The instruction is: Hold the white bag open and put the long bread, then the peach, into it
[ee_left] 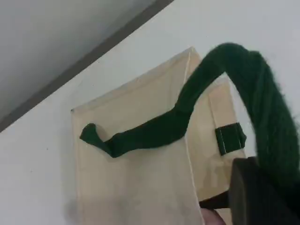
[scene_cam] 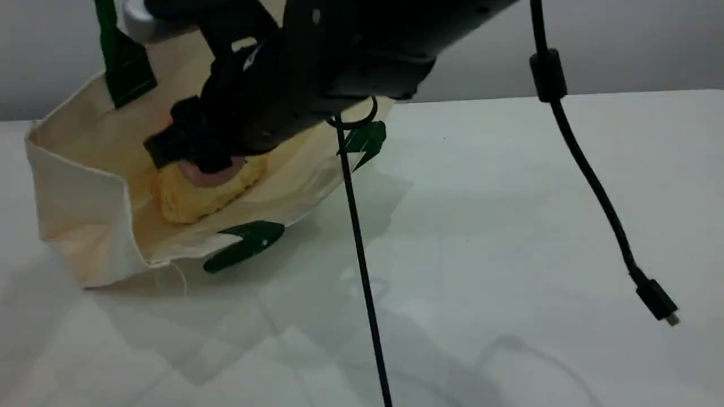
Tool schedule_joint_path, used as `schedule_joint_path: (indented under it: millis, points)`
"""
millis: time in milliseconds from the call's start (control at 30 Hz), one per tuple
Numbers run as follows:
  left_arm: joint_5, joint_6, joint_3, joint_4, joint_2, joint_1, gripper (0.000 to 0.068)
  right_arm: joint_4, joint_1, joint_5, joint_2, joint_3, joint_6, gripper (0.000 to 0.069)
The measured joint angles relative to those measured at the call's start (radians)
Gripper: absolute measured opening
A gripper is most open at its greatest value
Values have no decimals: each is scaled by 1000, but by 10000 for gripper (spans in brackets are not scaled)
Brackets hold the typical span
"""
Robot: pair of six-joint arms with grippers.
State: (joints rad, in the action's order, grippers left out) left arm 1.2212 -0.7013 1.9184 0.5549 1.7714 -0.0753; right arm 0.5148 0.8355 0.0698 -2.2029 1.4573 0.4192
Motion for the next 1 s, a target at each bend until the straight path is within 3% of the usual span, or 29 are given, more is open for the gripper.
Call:
schedule_joint_path:
  millis: [100,267,333,667,1000]
  points:
    - [0,0,0,0,0,0,87,41,0,-12,0,18,0,380]
    - [0,0,0,-2,0,0,87,40,-7,-32,0,17,7,570]
    - [0,0,0,-2,0,0,87,40,-13,-34,0,17,9,612]
    - [0,0,0,-4,1,0,87,21,-93,-180,100,17,58,597]
    - [0,2,-1,-3,1,0,87,-55,-240,-388,232,17,62,590]
